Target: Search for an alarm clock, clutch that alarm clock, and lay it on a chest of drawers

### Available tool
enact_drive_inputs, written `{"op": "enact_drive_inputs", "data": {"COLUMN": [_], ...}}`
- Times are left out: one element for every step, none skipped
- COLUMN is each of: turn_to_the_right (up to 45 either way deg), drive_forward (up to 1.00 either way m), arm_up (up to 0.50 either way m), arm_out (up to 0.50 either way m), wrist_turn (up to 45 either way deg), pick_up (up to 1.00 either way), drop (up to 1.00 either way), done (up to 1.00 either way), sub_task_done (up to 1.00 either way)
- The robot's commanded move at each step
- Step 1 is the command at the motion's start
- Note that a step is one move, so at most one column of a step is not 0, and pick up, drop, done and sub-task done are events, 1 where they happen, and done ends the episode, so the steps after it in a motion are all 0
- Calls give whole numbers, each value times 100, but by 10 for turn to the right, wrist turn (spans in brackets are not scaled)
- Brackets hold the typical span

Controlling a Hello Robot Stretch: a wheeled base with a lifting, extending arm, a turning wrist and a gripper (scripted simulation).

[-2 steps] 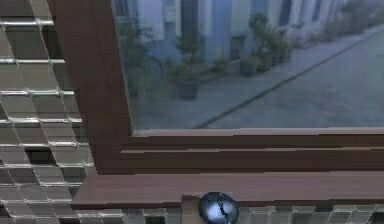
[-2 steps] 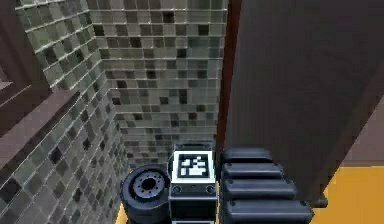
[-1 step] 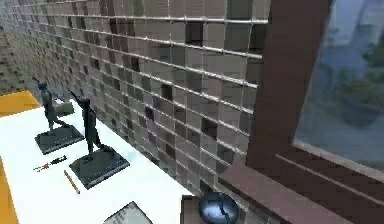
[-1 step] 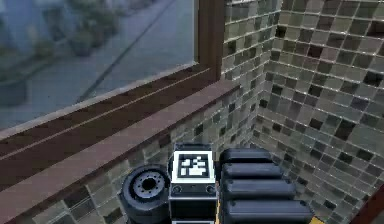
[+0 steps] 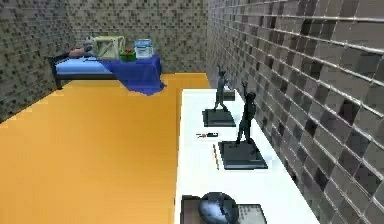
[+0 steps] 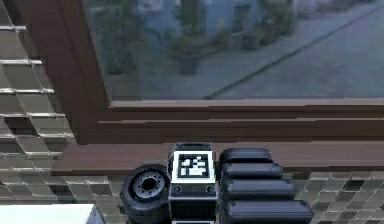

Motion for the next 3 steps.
{"op": "enact_drive_inputs", "data": {"turn_to_the_right": [-450, -390, 0], "drive_forward": [0, 0, 30], "arm_up": [0, 0, 0], "arm_out": [0, 0, 0], "wrist_turn": [0, 0, 0], "pick_up": [0, 0, 0], "drop": [0, 0, 0], "done": [0, 0, 0], "sub_task_done": [0, 0, 0]}}
